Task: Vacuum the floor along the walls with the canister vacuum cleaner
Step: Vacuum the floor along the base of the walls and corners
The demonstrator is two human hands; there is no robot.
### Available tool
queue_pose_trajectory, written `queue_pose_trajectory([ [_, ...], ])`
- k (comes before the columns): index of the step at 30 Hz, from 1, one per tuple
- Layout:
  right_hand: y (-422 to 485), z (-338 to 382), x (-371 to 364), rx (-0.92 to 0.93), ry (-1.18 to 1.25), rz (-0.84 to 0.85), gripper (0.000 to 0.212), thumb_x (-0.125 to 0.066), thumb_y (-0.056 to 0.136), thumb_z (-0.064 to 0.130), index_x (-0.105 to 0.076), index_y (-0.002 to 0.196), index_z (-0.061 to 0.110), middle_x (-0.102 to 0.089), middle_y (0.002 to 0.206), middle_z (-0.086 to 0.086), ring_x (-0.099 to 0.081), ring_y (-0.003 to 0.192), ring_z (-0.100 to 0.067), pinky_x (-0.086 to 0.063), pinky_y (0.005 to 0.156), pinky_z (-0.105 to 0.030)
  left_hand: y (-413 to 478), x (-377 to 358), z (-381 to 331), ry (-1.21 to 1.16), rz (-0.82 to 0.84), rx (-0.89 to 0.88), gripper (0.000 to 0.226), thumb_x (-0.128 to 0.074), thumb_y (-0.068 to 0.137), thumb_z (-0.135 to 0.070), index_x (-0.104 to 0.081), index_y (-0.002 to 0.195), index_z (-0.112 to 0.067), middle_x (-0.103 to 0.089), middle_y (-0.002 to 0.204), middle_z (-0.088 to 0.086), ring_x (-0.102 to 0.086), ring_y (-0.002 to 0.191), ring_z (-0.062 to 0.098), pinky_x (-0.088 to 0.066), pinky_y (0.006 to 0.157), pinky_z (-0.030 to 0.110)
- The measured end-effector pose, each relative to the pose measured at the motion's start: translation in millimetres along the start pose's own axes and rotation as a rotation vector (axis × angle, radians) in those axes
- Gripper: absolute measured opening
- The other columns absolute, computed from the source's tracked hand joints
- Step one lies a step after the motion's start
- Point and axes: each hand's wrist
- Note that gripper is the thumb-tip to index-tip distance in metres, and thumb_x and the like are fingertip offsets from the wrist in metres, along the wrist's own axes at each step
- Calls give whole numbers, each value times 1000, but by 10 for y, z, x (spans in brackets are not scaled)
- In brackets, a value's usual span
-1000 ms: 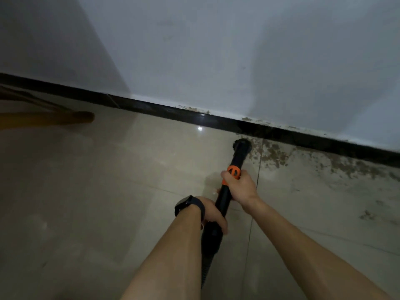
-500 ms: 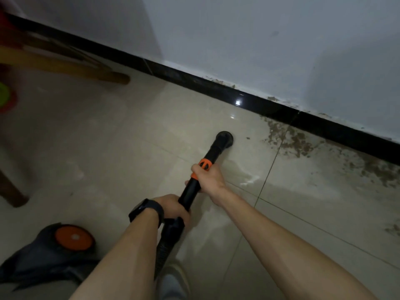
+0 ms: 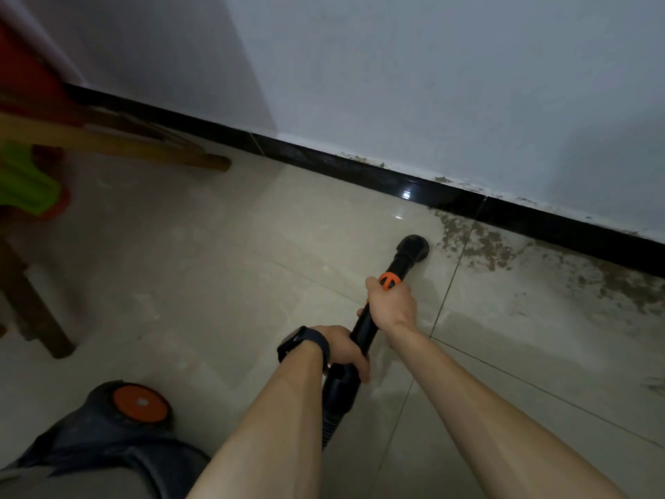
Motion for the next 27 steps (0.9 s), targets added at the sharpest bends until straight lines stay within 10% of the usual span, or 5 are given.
queue_pose_trajectory([
  [19, -84, -165, 430, -32, 201, -84, 34, -64, 89, 32, -56, 110, 5, -69, 81, -10, -76, 62, -24, -56, 53, -30, -92, -100, -301, 117, 34, -74, 59, -89, 66, -31, -67, 119, -19, -71, 115, 4, -66, 107, 25, -54, 97, 43],
  [27, -270, -414, -98, -56, 229, 74, 56, -67, 64, 50, -61, 101, 8, -76, 82, -10, -77, 74, -27, -64, 74, -51, -49, 61, 291, 294, -88, 21, 33, -84, 69, -9, -71, 99, -19, -74, 104, 5, -70, 98, 25, -57, 91, 40],
])
Point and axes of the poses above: each hand's wrist, its own y-axis towards the middle knuckle, its own x-axis out of the back of the hand, z = x × y
